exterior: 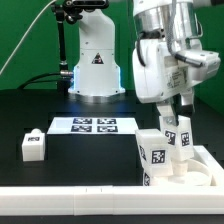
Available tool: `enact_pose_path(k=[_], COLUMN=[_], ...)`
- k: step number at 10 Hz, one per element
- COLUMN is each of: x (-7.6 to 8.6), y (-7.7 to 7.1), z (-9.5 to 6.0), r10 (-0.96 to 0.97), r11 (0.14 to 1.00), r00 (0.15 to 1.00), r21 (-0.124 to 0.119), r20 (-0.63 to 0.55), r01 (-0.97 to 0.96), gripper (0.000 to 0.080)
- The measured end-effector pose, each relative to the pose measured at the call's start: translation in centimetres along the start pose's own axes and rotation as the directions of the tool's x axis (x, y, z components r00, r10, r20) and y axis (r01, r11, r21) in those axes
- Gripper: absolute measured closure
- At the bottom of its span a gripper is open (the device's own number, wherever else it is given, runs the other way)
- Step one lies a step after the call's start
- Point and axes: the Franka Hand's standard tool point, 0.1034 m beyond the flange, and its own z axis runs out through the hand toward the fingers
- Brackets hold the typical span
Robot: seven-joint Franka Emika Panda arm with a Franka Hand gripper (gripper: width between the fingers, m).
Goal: Assemble stool
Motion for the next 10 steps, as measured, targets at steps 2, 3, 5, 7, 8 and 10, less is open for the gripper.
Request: enact_pose_path(k=[2,3,5,7,8,10], x=[0.2,0.2,0.1,-0.4,-0.8,-1.2], y=[0.1,0.1,0.3,0.0,0.1,0.0], z=[0.3,0.3,0.2,-0.1,-0.3,-0.4], r10=[-0.030,-0.124,-0.316,-0.522,-0.627,-0.754], r11=[1.000,0.992,0.948,0.851,0.775,0.650], r00=[1.000,0.992,0.949,0.853,0.778,0.656], r21=[-0.003,-0.003,-0.038,-0.052,-0.084,-0.102], r20=[-0.004,-0.004,-0.001,0.014,0.023,0.035], r01=[0.030,0.124,0.315,0.522,0.627,0.753], gripper=[0.0150,0.0150,0.0150,0.0151,0.0150,0.0150])
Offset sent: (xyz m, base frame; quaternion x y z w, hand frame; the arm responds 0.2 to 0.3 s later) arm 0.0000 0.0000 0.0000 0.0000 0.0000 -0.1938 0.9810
